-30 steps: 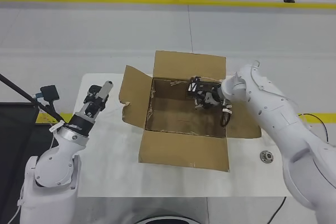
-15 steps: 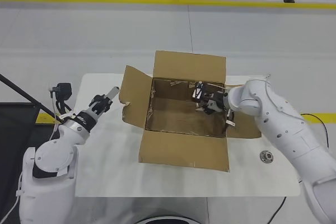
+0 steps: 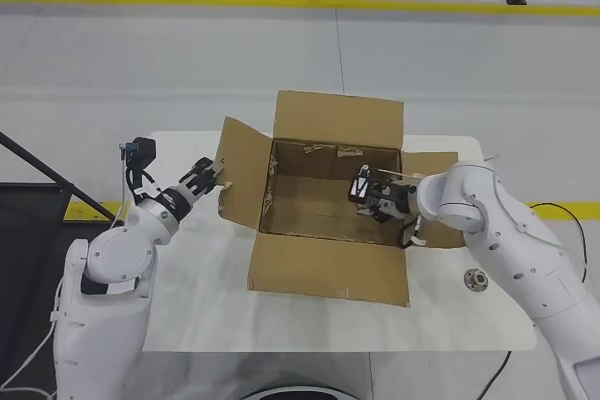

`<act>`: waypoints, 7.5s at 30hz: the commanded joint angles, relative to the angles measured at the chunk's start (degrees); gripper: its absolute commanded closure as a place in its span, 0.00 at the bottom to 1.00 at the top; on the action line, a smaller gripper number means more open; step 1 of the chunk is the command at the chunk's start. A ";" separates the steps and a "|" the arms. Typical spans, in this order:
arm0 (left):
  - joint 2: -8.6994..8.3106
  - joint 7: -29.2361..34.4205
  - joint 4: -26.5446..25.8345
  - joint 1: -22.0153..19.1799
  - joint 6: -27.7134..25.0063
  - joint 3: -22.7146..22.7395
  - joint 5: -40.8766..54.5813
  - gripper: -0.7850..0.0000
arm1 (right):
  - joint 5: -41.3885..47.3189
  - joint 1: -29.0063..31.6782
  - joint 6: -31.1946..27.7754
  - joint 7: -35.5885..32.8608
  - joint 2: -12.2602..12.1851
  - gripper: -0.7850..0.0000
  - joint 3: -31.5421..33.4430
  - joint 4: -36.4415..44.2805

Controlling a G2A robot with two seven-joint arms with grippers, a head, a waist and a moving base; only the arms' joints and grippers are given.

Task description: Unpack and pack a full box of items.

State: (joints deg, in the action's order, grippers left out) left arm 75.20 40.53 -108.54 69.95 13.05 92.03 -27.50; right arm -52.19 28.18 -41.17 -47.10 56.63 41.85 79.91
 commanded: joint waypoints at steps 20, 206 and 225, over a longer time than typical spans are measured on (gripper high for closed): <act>-1.31 -0.34 -0.88 0.87 -0.03 2.19 2.04 1.00 | -1.64 9.27 1.32 3.79 -3.97 1.00 12.43 10.69; -6.04 -3.87 -9.85 10.21 -2.70 -0.16 2.26 0.00 | 58.98 17.25 7.40 -15.34 -10.50 0.00 31.91 -8.11; -6.66 -4.54 -9.77 12.04 -5.00 1.67 4.50 0.00 | 63.40 -1.75 9.95 -22.94 -3.44 0.67 13.49 -30.19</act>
State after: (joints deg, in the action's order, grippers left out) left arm 68.57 35.91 -118.36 82.06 8.15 93.68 -22.96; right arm 11.08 26.65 -31.04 -69.95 53.05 55.59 50.22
